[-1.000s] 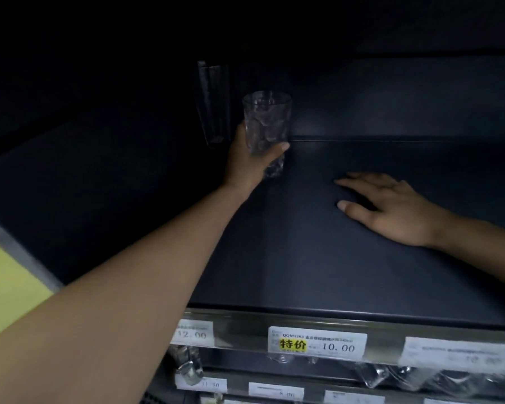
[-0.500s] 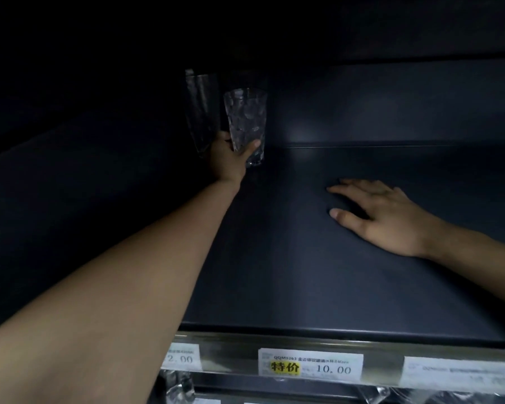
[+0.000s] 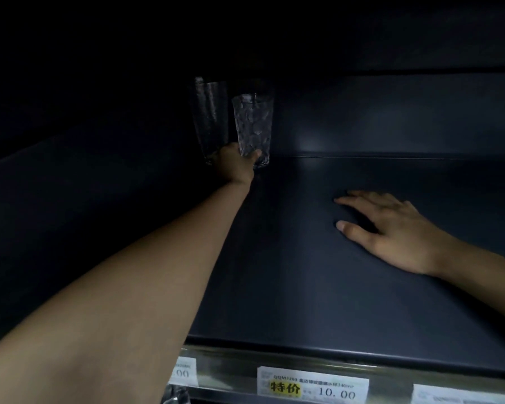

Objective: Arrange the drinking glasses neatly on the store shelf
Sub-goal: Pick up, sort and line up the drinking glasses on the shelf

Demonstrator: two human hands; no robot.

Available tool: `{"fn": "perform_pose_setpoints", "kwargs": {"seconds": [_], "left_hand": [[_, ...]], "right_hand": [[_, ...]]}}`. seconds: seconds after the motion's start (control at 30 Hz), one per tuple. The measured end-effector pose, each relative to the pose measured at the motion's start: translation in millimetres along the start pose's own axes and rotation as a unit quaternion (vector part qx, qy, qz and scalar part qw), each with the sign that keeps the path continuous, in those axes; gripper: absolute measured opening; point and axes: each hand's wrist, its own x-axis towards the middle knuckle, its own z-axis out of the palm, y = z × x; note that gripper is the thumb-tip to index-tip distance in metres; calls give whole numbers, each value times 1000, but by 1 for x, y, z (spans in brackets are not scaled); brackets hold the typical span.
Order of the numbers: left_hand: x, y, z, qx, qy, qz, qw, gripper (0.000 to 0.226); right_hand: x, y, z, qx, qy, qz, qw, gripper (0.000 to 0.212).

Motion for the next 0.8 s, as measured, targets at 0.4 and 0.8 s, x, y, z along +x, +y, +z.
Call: {"fn": "perform_pose_setpoints", "kwargs": {"seconds": [0.4, 0.8], "left_hand": [[1, 4, 3, -12, -17, -25, 999, 29], [1, 4, 1, -19, -21, -27, 999, 31]], "right_hand": [[1, 2, 1, -2, -5, 2, 1000, 69], [1, 2, 1, -1, -3, 2, 1000, 68]]}}
